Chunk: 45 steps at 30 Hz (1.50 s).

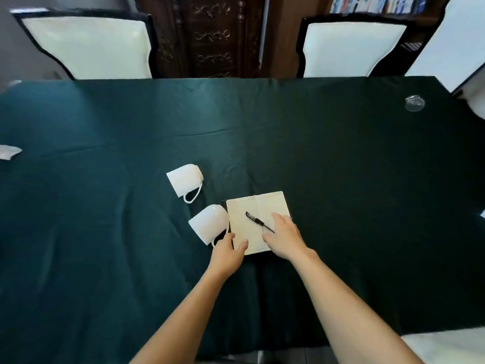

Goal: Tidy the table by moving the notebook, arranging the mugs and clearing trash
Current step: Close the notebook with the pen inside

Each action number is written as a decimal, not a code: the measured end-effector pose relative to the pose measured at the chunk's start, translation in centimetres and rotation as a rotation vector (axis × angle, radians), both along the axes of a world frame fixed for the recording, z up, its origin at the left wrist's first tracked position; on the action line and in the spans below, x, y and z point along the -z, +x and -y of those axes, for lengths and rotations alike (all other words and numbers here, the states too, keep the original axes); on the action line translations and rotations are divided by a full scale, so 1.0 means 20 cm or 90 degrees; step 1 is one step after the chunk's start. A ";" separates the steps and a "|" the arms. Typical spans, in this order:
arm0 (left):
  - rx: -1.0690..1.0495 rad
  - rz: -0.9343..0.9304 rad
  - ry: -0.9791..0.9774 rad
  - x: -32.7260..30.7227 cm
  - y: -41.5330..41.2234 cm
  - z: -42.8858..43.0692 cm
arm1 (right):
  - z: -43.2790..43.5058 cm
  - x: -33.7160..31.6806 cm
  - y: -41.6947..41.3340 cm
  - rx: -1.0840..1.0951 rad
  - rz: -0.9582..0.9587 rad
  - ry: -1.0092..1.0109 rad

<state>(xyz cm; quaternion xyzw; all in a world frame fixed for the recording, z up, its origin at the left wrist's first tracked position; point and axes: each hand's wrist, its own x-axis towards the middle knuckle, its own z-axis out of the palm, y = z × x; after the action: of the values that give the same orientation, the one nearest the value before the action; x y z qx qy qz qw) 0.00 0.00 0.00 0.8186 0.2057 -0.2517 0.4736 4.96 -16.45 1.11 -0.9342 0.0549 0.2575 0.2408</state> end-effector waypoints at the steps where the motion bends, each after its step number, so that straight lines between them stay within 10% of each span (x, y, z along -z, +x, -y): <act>1: 0.003 0.000 -0.006 0.01 0.02 -0.01 | -0.01 0.01 0.01 0.012 0.000 -0.003; 45: -0.135 0.021 0.045 0.09 0.22 0.07 | -0.05 0.25 0.22 0.102 0.057 0.061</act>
<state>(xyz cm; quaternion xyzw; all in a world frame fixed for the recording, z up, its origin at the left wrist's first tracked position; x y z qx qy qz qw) 4.33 -1.43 -1.81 0.8125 0.2924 -0.1793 0.4715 9.41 -15.54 -3.85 -0.9248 0.1061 0.1974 0.3075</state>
